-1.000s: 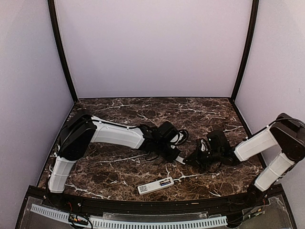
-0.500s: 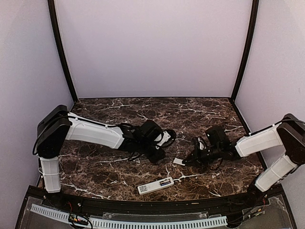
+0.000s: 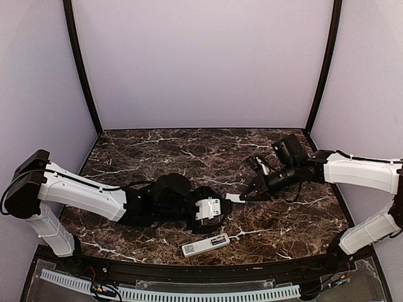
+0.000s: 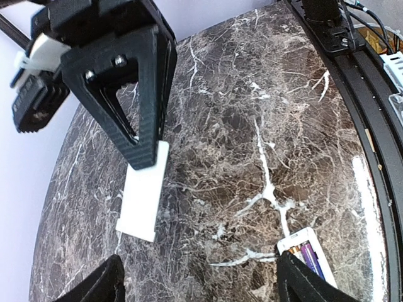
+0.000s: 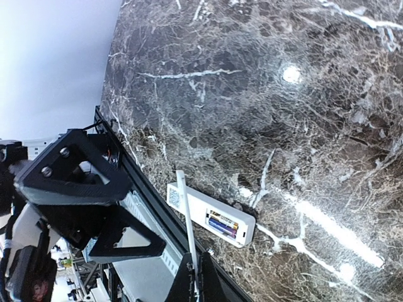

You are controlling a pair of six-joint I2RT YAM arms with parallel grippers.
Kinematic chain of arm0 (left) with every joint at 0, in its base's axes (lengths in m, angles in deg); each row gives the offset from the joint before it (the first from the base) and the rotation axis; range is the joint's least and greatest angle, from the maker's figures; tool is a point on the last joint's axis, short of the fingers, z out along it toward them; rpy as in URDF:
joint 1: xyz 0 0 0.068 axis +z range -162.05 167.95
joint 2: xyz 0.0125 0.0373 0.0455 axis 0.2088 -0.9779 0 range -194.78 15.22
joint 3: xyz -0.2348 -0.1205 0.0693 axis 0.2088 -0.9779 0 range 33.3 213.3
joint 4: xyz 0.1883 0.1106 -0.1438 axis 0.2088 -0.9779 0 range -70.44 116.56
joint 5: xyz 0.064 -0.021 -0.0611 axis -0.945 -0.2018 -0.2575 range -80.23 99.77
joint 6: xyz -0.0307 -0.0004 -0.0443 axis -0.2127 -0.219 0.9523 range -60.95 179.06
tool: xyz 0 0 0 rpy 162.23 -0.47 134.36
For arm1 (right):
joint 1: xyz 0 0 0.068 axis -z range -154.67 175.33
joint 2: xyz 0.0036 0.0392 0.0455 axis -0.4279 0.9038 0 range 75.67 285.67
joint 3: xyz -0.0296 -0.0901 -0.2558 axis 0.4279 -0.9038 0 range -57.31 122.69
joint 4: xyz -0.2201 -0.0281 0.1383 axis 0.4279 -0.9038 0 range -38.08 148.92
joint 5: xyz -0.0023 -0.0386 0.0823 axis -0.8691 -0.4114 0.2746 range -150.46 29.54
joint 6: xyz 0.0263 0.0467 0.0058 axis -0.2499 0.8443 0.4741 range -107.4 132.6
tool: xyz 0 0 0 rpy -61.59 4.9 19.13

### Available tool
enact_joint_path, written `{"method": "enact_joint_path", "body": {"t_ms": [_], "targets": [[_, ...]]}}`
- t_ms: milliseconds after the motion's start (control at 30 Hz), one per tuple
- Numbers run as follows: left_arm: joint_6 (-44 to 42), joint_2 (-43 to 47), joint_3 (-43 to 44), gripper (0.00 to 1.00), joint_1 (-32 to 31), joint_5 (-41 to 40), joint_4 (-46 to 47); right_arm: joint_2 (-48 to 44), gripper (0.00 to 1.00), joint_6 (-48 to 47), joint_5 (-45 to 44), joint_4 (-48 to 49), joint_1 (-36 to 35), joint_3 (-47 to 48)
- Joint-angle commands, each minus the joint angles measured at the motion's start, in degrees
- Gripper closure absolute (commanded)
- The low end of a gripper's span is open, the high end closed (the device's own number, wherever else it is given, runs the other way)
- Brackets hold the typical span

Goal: Load the batteries into the remote control
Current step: Pass from the right arm to the left

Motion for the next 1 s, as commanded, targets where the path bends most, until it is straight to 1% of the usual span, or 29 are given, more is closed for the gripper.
{"method": "enact_joint_path", "body": {"t_ms": [0, 100, 233, 300, 400, 467, 667, 833, 967], "targets": [[-2.0, -1.2, 3.6, 0.19, 0.1, -3.4, 0.5, -3.0, 1.00, -5.6, 1.2, -12.6, -0.7, 5.1], [-0.2, -2.6, 6.3, 0.21, -0.2, -7.5, -0.6, -3.5, 1.00, -6.6, -0.1, -16.1, -1.7, 7.4], [0.5, -3.5, 8.9, 0.24, -0.2, -7.9, -2.1, -3.3, 1.00, -7.5, -0.9, -18.6, -3.4, 9.6], [0.9, -3.7, 9.5, 0.29, -0.3, -7.0, -2.7, -3.0, 1.00, -7.8, -1.6, -19.5, -4.4, 10.7], [2.2, -3.9, 10.2, 0.42, -0.3, -5.2, -4.4, -2.9, 1.00, -8.1, -2.5, -20.0, -5.2, 11.8], [2.9, -3.9, 10.3, 0.47, -0.3, -4.6, -5.2, -3.0, 1.00, -8.1, -2.7, -19.9, -5.3, 12.3], [2.6, -4.6, 11.3, 0.50, -0.8, -4.5, -6.5, -2.2, 1.00, -8.3, -2.7, -19.7, -5.8, 13.4], [1.6, -5.4, 12.5, 0.59, -1.2, -5.3, -6.3, -1.5, 1.00, -8.4, -2.9, -19.8, -6.1, 14.2], [1.4, -6.0, 13.0, 0.63, -1.5, -5.9, -6.4, -1.1, 1.00, -8.6, -3.2, -20.1, -6.1, 14.5]]}}
